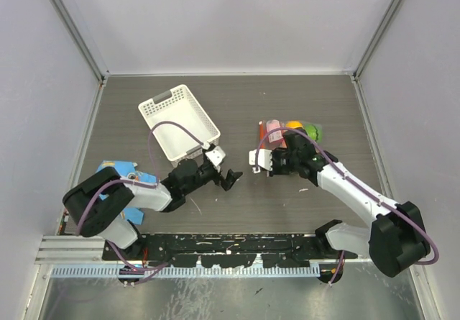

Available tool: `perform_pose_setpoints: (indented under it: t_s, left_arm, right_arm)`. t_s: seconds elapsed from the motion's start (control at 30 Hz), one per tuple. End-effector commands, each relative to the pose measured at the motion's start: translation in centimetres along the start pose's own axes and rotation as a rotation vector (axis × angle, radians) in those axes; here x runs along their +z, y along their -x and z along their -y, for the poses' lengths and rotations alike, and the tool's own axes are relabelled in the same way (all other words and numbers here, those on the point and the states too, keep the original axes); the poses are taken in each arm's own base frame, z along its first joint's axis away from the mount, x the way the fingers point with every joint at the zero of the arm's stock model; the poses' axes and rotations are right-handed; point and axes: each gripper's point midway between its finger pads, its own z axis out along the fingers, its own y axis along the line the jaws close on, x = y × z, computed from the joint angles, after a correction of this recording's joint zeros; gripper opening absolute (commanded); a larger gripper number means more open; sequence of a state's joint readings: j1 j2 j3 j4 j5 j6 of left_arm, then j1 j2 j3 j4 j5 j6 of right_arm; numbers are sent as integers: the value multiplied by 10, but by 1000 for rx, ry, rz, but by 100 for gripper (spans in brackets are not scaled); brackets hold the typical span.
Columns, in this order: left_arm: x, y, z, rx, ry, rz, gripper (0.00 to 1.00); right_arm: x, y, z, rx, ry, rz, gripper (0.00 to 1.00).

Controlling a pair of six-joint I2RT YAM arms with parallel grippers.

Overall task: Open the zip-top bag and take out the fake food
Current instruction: Pick up the zipper food storage bag at the center of the board.

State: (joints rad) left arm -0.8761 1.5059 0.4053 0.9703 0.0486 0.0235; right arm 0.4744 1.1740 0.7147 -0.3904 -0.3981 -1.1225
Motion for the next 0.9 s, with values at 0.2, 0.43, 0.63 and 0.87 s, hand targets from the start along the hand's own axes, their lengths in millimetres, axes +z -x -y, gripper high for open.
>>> perform_pose_setpoints:
  t_s: [0.2,0.43,0.63,0.87]
  left_arm:
    - [44,41,-10,26,-112,139,98]
    - [64,15,-20,-39,-274,45,98]
    - [88,-8,-26,-148,-389,-56,98]
    - [102,-33,-25,-218,-428,-202,98]
  right_arm:
    - [-32,35,27,99,-44,114,1]
    - [-41,42,34,153,-43,145,1]
    - [-46,40,40,177,-58,139,1]
    - [-51,42,42,184,-58,142,1]
